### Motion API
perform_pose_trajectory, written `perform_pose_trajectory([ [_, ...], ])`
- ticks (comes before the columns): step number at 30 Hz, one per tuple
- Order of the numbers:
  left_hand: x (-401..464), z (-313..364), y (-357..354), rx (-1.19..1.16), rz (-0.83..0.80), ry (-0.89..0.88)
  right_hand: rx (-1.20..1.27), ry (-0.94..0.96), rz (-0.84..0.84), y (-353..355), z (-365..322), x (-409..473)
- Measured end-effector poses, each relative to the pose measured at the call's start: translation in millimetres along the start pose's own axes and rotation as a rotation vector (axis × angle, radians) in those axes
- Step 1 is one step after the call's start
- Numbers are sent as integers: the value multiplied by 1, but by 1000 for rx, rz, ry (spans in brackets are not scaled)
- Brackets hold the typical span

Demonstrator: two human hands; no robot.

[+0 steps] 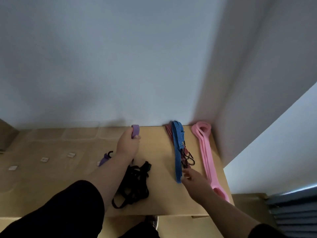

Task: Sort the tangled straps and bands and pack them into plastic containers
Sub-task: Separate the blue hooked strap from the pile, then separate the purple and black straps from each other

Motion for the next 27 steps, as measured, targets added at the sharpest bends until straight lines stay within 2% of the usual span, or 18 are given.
perform_pose_trajectory([
  [3, -12, 20, 29, -210, 5, -27, -1, 42, -24, -5, -18, -6],
  [7, -30, 56, 69, -333, 63, -79, 34, 80, -99, -16, -35, -12],
  [12, -66, 94, 121, -377, 146, -198, 61, 140, -154, -26, -64, -24],
  [20, -112, 173, 177, -509, 103, -389, 107, 312, -104, -22, -128, -27],
  [27, -139, 235, 215, -474, 102, -545, 46, 410, -143, -38, -187, -18],
])
Point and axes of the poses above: each hand's wrist, its own x-axis towards the middle knuckle, its own y-axis out of the back of the hand, z = x × y, the point moved 6 cm from there along x, towards the middle knuckle, and after that the axes turned 9 degrees about y, right-handed, at the moved point
